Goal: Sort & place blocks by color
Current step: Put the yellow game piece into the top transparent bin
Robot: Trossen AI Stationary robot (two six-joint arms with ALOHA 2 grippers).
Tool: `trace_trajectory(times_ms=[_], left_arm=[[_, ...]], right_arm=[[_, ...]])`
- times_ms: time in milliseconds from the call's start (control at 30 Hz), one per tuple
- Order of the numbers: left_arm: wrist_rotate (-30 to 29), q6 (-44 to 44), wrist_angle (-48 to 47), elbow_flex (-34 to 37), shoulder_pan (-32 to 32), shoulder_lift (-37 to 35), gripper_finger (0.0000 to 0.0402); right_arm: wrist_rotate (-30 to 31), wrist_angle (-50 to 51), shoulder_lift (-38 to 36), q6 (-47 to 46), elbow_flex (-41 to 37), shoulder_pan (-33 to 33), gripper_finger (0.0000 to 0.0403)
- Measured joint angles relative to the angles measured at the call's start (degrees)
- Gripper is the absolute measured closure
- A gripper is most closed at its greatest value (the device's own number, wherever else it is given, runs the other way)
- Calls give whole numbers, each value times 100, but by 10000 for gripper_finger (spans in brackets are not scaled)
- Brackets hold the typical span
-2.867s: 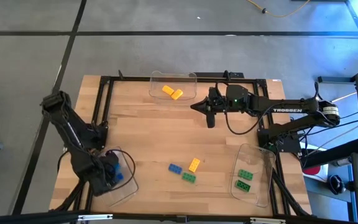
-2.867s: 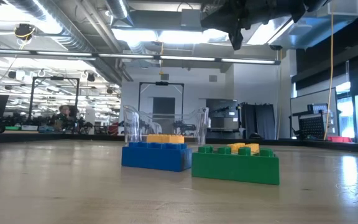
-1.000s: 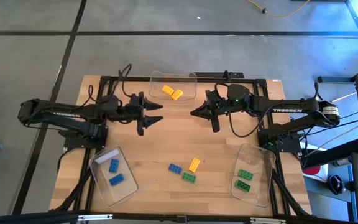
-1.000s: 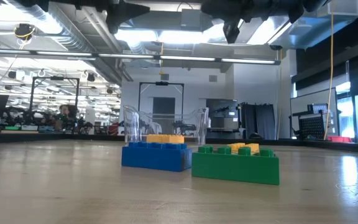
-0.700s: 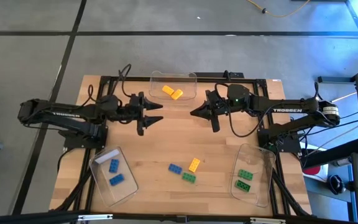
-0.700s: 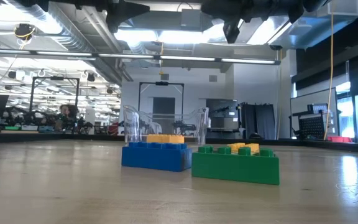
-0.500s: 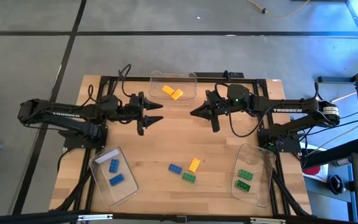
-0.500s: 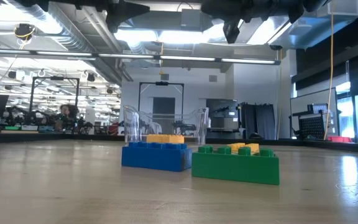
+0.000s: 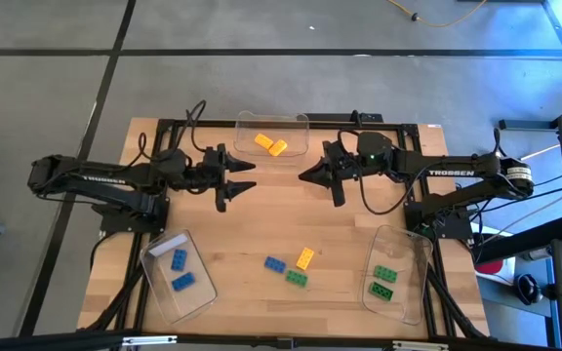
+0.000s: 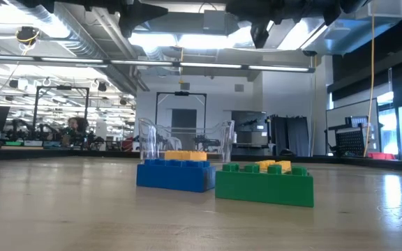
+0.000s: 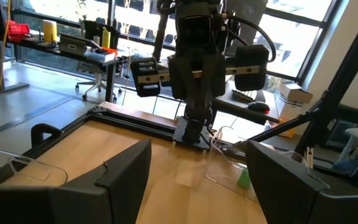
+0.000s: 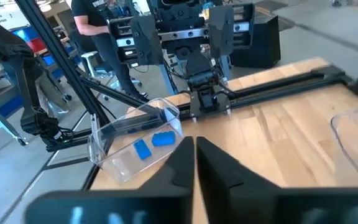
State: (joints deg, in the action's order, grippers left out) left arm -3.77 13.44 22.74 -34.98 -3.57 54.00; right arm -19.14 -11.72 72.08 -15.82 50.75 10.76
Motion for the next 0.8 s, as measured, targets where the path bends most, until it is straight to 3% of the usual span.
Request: trace_trajectory(times_ms=[200,467,600,800], left_arm=[[0,150,-6,-1,0,0,149],[-2,154,-13,-1,2,0,149],[-2,156,-13,-2,2,0,149],[-2,156,-13,-2,2,0,149]], right_arm=[[9,1036,195,294,684,-172,271],[0,4221,1200,2071,2500,-489,100],[6,5327,1775,3132,3013,-659,65],[7,5801,2485,4327,3099,-1004,66]])
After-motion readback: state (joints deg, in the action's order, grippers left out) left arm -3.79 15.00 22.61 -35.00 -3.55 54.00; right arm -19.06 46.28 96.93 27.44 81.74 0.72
